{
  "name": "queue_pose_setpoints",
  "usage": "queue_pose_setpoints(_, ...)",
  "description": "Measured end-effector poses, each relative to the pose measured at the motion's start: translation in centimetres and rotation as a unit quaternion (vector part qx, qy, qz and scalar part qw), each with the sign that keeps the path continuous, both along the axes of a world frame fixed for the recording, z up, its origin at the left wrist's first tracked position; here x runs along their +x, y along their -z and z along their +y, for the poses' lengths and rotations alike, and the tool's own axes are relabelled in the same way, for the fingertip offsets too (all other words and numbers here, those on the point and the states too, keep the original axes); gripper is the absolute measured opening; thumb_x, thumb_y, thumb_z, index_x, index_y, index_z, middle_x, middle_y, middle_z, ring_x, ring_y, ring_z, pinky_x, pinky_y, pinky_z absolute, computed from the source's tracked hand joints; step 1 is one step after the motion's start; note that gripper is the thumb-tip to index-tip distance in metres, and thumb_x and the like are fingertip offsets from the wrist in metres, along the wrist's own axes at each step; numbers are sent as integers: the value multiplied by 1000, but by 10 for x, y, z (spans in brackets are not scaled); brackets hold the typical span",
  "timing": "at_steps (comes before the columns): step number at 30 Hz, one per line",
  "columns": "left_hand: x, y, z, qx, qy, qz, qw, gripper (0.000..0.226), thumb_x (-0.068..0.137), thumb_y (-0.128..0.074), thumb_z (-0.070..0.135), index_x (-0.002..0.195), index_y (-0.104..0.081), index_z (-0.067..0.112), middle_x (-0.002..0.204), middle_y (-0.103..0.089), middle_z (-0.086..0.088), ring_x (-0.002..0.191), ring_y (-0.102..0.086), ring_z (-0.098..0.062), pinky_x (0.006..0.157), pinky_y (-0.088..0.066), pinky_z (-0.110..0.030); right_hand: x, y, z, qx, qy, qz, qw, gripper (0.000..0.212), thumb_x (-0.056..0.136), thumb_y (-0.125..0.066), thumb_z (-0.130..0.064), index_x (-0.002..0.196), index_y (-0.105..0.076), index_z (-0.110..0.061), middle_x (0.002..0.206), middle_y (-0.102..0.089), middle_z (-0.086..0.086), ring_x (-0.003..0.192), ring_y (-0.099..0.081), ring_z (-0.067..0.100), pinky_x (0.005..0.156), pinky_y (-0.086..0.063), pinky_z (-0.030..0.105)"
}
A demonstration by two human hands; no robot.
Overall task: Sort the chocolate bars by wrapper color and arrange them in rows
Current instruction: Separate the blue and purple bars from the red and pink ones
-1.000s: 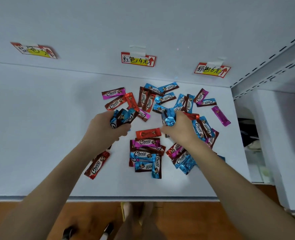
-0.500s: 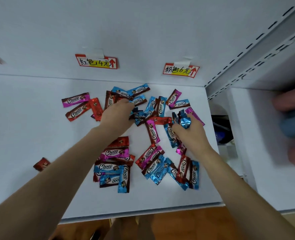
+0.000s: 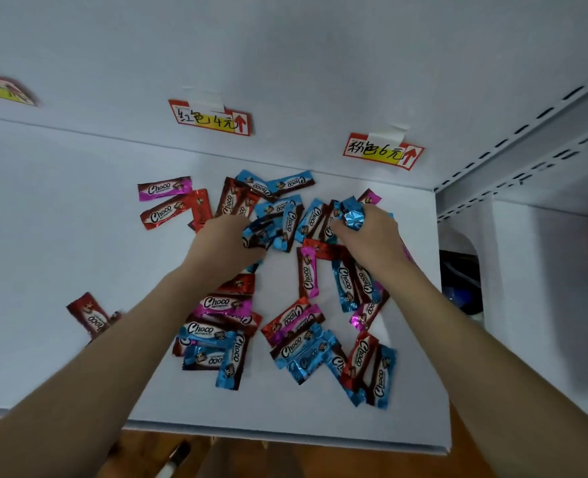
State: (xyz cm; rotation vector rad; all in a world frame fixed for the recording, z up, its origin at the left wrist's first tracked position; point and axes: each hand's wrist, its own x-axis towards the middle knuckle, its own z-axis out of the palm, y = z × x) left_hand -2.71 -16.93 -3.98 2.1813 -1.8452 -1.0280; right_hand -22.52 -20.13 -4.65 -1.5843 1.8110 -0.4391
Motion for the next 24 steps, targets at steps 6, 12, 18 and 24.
queue_pose_setpoints(6, 0, -9, 7, -58, -118, 92, 987, 15, 83, -67, 18, 91, -58, 9, 71, -56, 4, 62, -51, -6, 51, -38, -18, 13, 1, -10, -2, -72, 171, 983, 31, 87, -61, -34, 92, -46, -7, 80, -49, 2, 74, -49, 20, 59, -34, 30)
queue_pose_setpoints(12, -25, -1, -9, -29, -138, 157, 978, 23, 87, -63, 12, 106, -56, 3, 87, -64, -6, 74, -66, -22, 68, -58, -37, 11, -1, -12, 40, -11, 22, 999, 26, 80, -64, -12, 99, -48, -4, 79, -48, 1, 76, -50, 17, 53, -36, 24)
queue_pose_setpoints(18, -45, 6, -20, -11, -65, 12, 998, 28, 86, -66, 28, 91, -45, 9, 76, -48, 0, 72, -50, -17, 49, -38, -22, -10, -20, 6, -9, 36, -106, 994, 21, 79, -59, -6, 68, -44, -15, 62, -46, -4, 53, -40, 7, 42, -30, 11)
queue_pose_setpoints(24, -42, 4, -18, -8, -97, 36, 995, 32, 85, -67, 21, 109, -57, 3, 89, -54, -5, 78, -54, -19, 62, -49, -31, -17, -26, 16, 3, 19, -120, 993, 19, 83, -57, -10, 74, -46, -23, 67, -50, -6, 58, -46, 5, 46, -34, 9)
